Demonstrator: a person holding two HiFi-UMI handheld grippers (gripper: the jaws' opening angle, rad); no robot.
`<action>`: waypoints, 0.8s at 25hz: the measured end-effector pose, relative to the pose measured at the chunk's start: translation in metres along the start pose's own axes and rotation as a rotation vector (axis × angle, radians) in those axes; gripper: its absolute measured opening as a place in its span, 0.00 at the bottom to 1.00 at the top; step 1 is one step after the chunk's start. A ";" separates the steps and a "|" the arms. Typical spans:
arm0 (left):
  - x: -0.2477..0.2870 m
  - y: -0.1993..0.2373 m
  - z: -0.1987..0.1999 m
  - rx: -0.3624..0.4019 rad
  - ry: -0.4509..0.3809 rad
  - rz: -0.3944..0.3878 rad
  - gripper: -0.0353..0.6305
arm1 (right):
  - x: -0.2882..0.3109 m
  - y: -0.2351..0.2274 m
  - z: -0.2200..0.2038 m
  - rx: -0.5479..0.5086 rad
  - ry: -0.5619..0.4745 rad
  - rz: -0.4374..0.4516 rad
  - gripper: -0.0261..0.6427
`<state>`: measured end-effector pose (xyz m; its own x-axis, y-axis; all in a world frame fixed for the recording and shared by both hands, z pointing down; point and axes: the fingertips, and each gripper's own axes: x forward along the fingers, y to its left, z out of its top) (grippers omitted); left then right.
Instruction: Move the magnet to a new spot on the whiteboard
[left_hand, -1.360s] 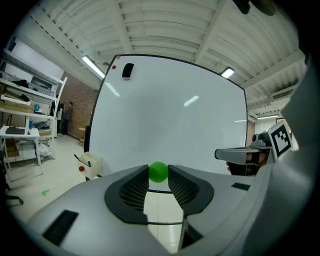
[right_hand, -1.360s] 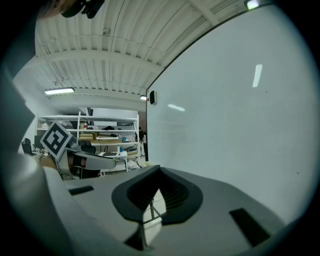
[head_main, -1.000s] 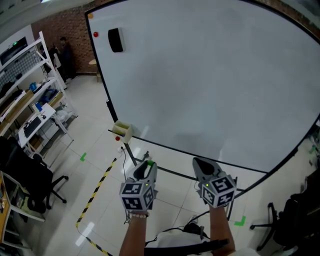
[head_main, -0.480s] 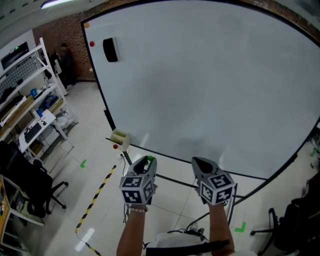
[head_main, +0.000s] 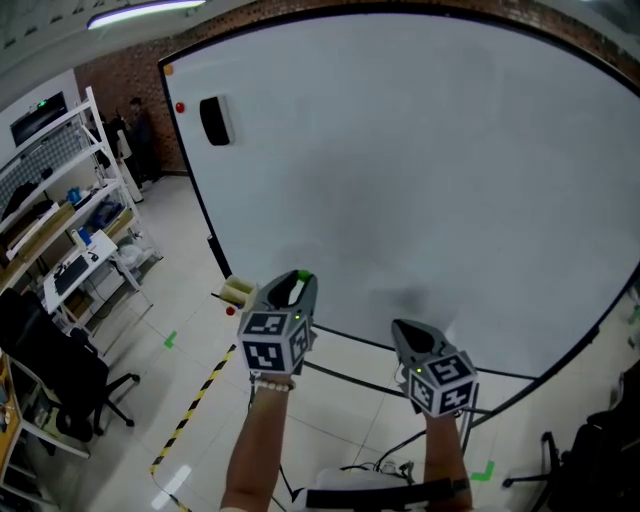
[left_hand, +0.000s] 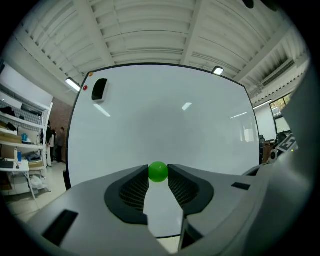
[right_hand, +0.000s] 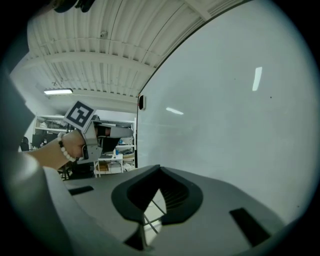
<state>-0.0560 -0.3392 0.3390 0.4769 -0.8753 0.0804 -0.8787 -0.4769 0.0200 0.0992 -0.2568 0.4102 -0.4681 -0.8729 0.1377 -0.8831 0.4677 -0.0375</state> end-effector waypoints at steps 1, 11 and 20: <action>0.007 0.000 0.010 0.013 -0.010 0.002 0.24 | 0.000 -0.004 0.001 -0.003 0.000 0.000 0.05; 0.074 0.002 0.083 0.102 -0.058 0.015 0.23 | 0.014 -0.042 0.010 -0.008 -0.013 0.021 0.05; 0.107 0.012 0.102 0.114 -0.060 0.045 0.23 | 0.021 -0.059 0.013 -0.022 -0.017 0.047 0.05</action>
<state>-0.0129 -0.4470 0.2466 0.4405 -0.8976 0.0192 -0.8928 -0.4402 -0.0958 0.1413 -0.3050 0.4021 -0.5095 -0.8522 0.1193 -0.8594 0.5108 -0.0218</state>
